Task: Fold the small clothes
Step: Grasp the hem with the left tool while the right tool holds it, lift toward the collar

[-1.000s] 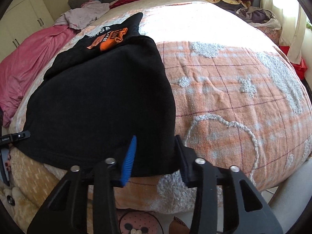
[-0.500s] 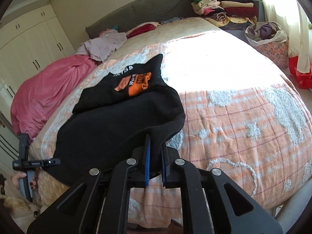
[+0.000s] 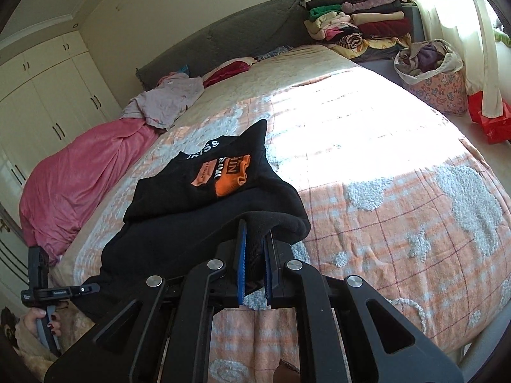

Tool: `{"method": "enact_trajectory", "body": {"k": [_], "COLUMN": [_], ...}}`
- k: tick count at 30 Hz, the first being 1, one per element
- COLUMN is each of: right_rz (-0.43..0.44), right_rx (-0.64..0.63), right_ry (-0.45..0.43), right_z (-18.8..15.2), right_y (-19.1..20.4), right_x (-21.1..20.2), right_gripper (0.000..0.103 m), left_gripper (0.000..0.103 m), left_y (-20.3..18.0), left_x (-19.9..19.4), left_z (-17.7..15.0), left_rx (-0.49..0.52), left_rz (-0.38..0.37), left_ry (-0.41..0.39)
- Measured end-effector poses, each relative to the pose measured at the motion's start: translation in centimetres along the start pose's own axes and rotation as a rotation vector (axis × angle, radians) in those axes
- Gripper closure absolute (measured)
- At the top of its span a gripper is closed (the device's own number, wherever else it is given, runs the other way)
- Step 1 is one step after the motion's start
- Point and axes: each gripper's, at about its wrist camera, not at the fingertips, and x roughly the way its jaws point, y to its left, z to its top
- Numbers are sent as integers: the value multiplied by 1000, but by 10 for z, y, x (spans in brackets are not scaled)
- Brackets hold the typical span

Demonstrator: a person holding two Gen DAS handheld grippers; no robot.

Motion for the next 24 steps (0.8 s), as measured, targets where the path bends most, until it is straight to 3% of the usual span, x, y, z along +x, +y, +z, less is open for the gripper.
{"method": "enact_trajectory", "body": {"k": [12,24], "right_rz": [37,54], "right_rx": [4,-50], "right_ry": [-75,-147], "right_z": [40,112], "right_y": [14,33], "right_x": [8,58], "right_gripper": [95,95], "left_gripper": [98,98], "left_y": [-5,0], "left_x": [-28,-23], "left_z": [71,145], "left_rx": [-41,-96], "left_rz": [-67,-43], "left_ry": [-178,-273]}}
